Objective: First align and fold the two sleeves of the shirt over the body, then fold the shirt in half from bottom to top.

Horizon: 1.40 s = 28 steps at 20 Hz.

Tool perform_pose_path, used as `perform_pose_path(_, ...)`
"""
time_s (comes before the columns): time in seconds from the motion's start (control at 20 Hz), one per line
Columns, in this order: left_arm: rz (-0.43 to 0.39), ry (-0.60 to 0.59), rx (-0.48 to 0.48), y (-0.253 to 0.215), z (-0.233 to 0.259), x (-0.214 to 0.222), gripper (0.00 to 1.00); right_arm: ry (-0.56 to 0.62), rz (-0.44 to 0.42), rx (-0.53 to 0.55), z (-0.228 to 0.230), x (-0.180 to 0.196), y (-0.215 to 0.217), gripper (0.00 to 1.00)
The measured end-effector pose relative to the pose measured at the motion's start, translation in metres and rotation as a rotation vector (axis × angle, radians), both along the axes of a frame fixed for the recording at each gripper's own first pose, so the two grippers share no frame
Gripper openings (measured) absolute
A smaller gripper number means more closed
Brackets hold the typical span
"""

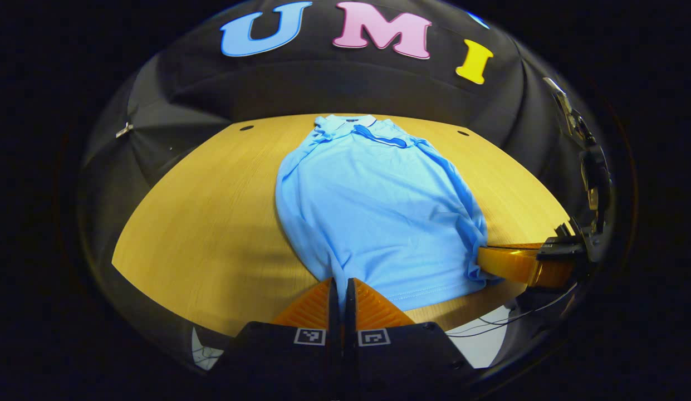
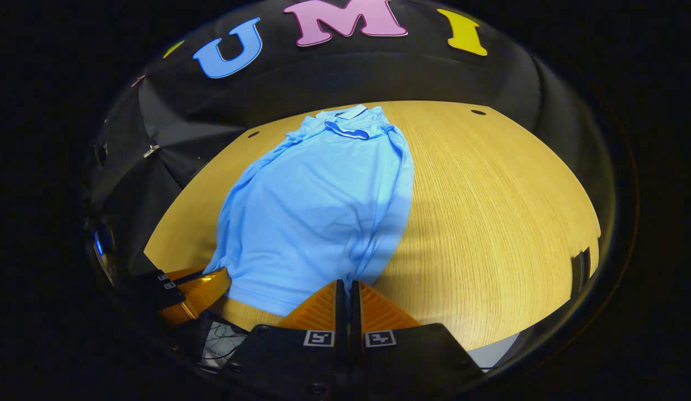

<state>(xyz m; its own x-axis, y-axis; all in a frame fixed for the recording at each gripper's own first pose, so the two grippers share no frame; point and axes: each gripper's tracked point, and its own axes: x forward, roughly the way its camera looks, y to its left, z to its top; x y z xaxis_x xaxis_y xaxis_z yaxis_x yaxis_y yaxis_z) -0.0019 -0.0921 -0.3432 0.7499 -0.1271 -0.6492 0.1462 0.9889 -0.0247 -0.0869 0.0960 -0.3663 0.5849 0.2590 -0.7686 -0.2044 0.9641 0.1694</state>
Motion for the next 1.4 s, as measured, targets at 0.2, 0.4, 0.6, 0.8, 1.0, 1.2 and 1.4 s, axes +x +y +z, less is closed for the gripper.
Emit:
perform_pose_path(0.2, 0.005, 0.049, -0.018, 0.000, -0.001, 0.000, 0.07, 0.033, 0.049, -0.022, 0.000, 0.003, 0.001, 0.05)
perform_pose_path(0.4, 0.029, 0.115, -0.016, -0.002, 0.003, 0.001, 0.07, 0.075, 0.085, -0.016, 0.001, 0.008, 0.002, 0.05)
perform_pose_path(0.6, 0.040, 0.147, -0.069, -0.012, 0.019, 0.013, 0.06, 0.070, 0.089, 0.010, 0.015, 0.036, -0.003, 0.05)
perform_pose_path(0.8, 0.040, 0.119, -0.052, -0.017, 0.045, 0.044, 0.06, 0.034, 0.100, 0.047, 0.039, 0.075, -0.002, 0.05)
perform_pose_path(1.0, 0.028, 0.046, -0.036, -0.027, 0.087, 0.089, 0.06, -0.011, 0.118, 0.053, 0.060, 0.118, -0.001, 0.05)
perform_pose_path(1.2, 0.026, -0.025, -0.073, -0.036, 0.130, 0.145, 0.06, -0.049, 0.127, 0.058, 0.079, 0.173, 0.003, 0.05)
perform_pose_path(1.4, 0.047, -0.076, -0.091, -0.032, 0.153, 0.203, 0.06, -0.111, 0.119, 0.090, 0.104, 0.235, 0.015, 0.05)
